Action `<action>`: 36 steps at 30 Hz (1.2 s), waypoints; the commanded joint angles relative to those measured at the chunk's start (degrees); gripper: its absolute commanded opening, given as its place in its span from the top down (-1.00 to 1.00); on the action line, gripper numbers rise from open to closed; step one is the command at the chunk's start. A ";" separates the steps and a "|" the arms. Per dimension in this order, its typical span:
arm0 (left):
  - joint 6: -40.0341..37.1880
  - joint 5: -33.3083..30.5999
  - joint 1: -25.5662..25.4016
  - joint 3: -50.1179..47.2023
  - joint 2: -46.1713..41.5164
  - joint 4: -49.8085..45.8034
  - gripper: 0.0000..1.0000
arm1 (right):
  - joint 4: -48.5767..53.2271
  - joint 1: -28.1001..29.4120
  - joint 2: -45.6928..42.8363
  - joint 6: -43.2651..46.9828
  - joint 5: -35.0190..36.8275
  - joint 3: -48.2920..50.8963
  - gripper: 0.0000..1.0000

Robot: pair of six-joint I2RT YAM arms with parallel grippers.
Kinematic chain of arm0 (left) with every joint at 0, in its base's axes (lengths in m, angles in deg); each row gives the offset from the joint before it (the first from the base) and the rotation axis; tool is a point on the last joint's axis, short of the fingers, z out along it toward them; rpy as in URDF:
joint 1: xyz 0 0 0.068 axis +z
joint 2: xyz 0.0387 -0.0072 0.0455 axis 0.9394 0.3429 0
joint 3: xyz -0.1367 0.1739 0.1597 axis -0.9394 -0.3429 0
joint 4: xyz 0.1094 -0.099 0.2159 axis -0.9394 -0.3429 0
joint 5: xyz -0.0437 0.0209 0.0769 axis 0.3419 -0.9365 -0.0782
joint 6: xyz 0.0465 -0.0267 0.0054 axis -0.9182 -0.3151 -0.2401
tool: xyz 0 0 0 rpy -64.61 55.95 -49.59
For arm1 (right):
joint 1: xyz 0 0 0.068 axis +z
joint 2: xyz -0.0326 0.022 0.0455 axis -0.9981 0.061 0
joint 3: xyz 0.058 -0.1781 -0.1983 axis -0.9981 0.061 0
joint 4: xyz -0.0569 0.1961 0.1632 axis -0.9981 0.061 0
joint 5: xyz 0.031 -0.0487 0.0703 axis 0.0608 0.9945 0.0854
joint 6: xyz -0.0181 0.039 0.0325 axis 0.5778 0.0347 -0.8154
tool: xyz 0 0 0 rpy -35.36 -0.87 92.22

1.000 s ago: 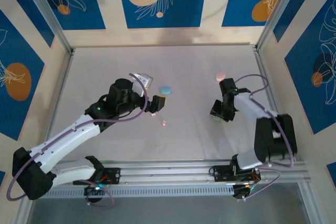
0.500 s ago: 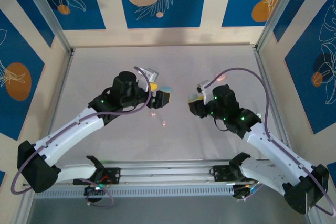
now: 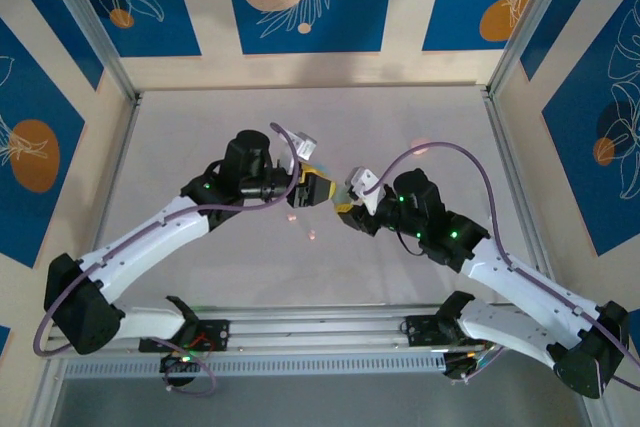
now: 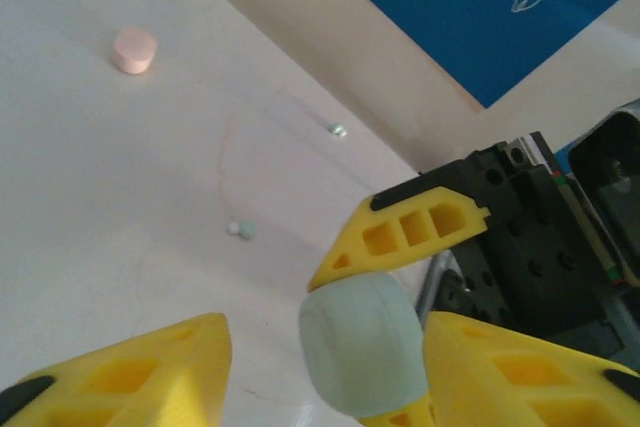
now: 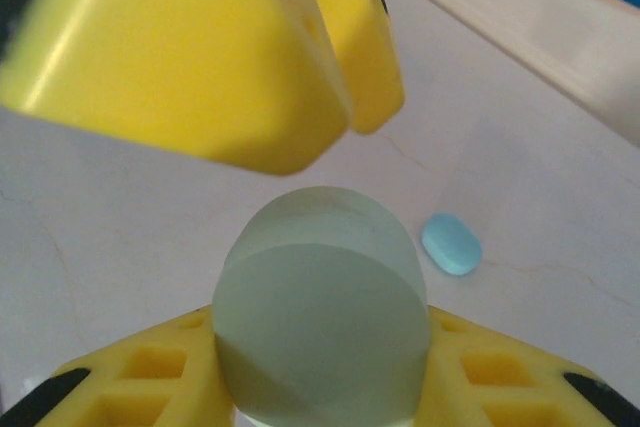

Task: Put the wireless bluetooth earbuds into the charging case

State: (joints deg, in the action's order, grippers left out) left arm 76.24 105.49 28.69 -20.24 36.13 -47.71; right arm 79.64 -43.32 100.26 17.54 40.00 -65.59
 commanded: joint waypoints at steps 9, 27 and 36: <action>2.29 6.54 -0.66 3.09 3.06 2.86 0.16 | -3.93 0.59 0.81 1.14 0.12 -0.08 0.33; -2.13 3.97 -1.65 6.69 6.35 -6.54 0.23 | -6.41 1.44 2.16 0.20 4.63 -0.90 0.30; -3.45 4.08 -2.02 8.12 7.61 -8.81 0.22 | -5.93 2.26 3.46 -0.41 7.35 -2.28 0.30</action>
State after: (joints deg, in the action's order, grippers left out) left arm 74.38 108.40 27.77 -14.04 43.41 -54.33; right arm 76.50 -41.53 103.91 17.89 44.72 -65.83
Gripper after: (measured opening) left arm 0.391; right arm 0.400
